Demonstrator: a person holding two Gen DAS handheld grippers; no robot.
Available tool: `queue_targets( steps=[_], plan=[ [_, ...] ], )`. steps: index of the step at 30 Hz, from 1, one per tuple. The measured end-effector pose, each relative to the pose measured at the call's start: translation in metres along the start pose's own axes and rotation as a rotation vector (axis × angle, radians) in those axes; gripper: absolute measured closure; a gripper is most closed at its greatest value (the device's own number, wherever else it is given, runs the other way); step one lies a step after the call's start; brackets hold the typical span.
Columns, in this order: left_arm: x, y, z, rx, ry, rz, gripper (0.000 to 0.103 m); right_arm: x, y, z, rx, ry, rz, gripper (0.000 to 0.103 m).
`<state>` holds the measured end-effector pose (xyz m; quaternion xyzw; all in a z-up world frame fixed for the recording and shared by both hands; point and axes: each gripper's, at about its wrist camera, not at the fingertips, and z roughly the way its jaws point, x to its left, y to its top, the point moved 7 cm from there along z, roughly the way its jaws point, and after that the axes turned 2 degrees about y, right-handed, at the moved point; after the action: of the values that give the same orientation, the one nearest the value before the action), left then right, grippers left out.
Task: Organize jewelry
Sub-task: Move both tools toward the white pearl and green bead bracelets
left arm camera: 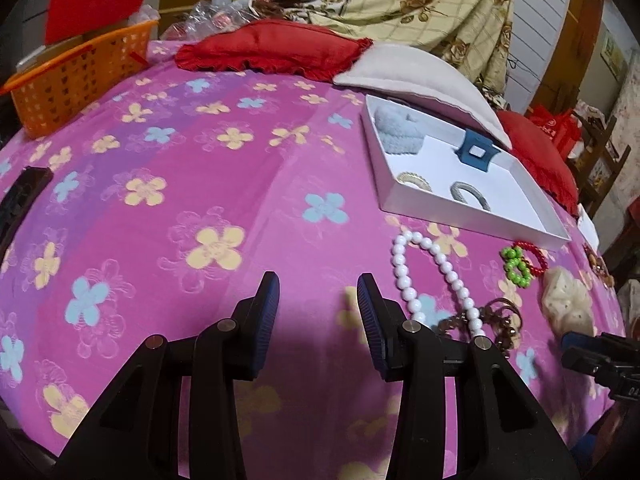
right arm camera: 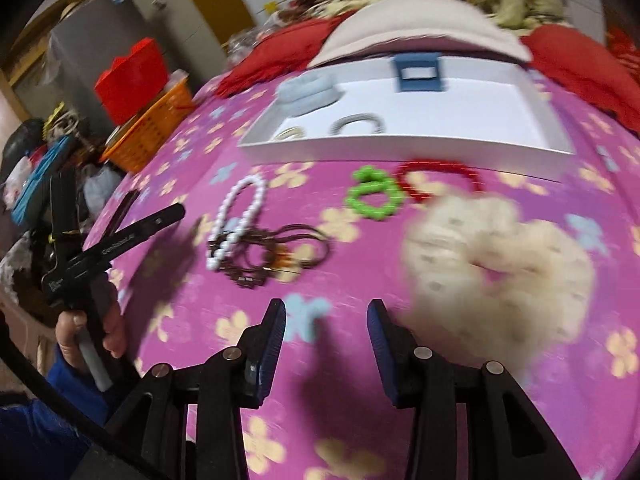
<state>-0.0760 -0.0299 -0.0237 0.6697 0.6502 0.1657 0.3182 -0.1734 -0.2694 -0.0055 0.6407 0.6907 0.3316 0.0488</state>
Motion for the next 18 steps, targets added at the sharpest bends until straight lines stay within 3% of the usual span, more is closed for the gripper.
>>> queue_targets(
  steps=[6, 14, 18],
  plan=[
    [-0.031, 0.007, 0.021, 0.076, -0.047, 0.083, 0.063, 0.003, -0.001, -0.002, -0.028, 0.019, 0.007, 0.062],
    [-0.047, 0.02, 0.048, 0.096, -0.022, 0.159, 0.065, 0.008, 0.034, 0.021, -0.075, -0.046, -0.012, 0.062],
    [-0.044, 0.02, 0.05, 0.07, 0.008, 0.192, 0.085, -0.001, 0.053, 0.033, -0.088, -0.132, -0.023, 0.062]
  ],
)
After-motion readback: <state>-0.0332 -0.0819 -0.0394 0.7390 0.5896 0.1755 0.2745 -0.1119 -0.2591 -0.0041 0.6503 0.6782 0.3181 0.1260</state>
